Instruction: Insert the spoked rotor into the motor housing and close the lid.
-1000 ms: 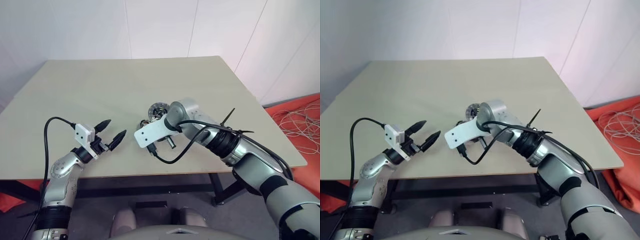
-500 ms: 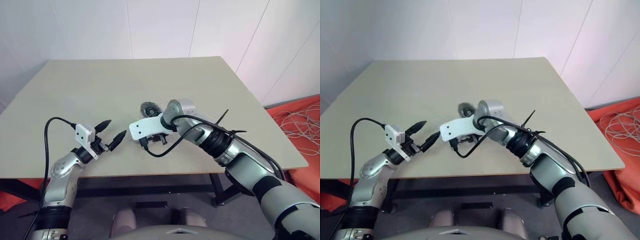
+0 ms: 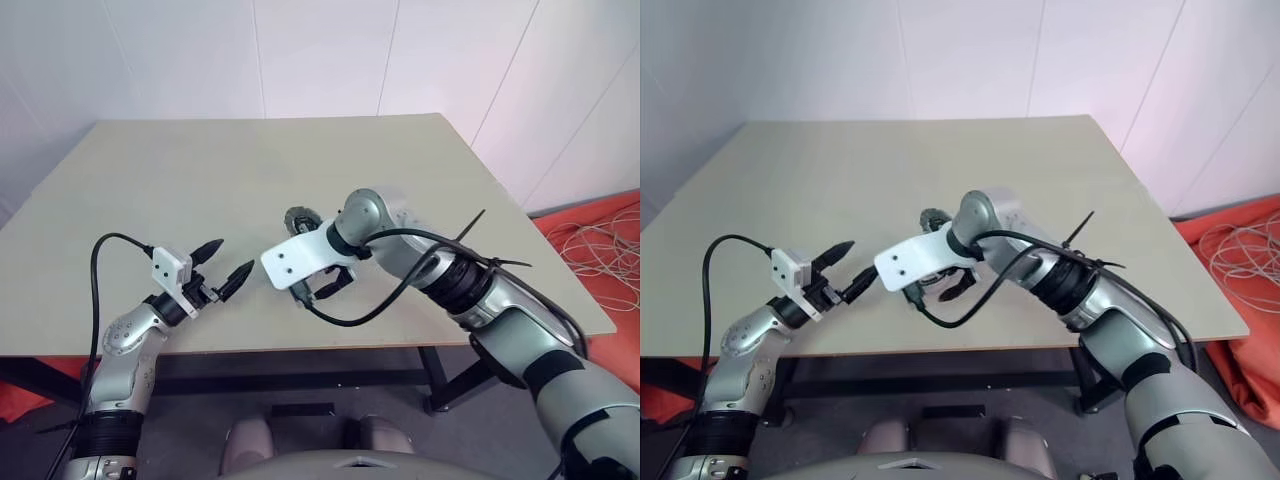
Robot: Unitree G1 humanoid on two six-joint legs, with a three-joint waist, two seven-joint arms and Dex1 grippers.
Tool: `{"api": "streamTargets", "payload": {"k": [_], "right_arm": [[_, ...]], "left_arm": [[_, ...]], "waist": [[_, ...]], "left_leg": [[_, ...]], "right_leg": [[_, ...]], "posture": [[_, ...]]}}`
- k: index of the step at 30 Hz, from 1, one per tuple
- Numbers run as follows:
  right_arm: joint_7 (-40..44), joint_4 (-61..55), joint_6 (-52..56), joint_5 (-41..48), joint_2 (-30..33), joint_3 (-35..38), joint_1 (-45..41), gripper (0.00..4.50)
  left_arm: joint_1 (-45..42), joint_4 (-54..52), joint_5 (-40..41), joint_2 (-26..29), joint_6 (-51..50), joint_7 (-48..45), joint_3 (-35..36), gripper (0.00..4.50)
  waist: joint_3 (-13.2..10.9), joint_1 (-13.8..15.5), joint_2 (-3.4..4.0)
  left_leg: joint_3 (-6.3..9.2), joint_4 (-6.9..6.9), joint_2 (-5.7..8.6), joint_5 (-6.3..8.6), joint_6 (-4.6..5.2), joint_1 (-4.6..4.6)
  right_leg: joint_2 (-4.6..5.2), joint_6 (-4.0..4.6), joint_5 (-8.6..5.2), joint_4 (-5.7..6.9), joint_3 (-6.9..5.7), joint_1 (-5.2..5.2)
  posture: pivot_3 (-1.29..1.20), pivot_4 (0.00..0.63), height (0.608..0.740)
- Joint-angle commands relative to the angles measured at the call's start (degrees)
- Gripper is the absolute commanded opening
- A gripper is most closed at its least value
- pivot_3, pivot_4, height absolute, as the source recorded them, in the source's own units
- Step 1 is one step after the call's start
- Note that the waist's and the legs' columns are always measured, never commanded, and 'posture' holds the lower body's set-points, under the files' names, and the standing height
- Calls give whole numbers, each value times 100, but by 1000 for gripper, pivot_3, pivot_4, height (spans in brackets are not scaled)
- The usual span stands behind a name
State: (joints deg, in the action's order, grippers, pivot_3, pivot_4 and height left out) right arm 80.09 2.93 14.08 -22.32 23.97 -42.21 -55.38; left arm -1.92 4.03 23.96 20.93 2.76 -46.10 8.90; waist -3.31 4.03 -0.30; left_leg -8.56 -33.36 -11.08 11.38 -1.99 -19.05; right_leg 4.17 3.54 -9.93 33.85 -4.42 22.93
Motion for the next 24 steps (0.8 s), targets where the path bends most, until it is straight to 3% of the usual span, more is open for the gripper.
{"api": "streamTargets", "payload": {"k": [1, 5, 12, 16, 24], "right_arm": [[-564, 591, -1163, -86, -8, 105, -211, 4461], [-944, 1504, -2496, -236, -131, -34, -444, 4461], [-767, 2167, -3317, -326, -321, -173, -512, 4461], [-586, 2513, -3331, -441, -334, -221, -566, 4461], [-583, 2944, -3477, -645, -379, -200, -642, 4461]], "left_arm": [[-136, -62, 25, 24, 128, -39, 35, 4500], [-124, -91, 30, 24, 132, -30, 49, 4500], [-69, -147, 39, 33, 142, -6, 83, 4500], [-77, -138, 38, 38, 153, -3, 90, 4500], [-80, -131, 39, 37, 178, -7, 88, 4500]], "waist": [[0, -7, 0], [0, -30, 0], [0, -21, -1], [0, -16, -1], [0, -20, 0]], "left_leg": [[-1, 0, 0, -1, -1, 0], [-1, 0, 0, -3, -5, -4], [-2, -2, 2, -1, -1, -5], [-5, -1, 4, 1, 2, -9], [-4, -2, 2, 0, 1, -8]], "right_leg": [[0, 0, 0, 0, 0, -1], [0, -1, 0, 0, 0, 3], [0, 5, 3, 0, -1, 8], [0, 32, 19, 0, -3, 8], [-1, 6, 3, 0, -2, 7]], "posture": [[0, 0, 740], [0, 0, 740], [0, 0, 740], [0, 0, 740], [0, 0, 740]]}}
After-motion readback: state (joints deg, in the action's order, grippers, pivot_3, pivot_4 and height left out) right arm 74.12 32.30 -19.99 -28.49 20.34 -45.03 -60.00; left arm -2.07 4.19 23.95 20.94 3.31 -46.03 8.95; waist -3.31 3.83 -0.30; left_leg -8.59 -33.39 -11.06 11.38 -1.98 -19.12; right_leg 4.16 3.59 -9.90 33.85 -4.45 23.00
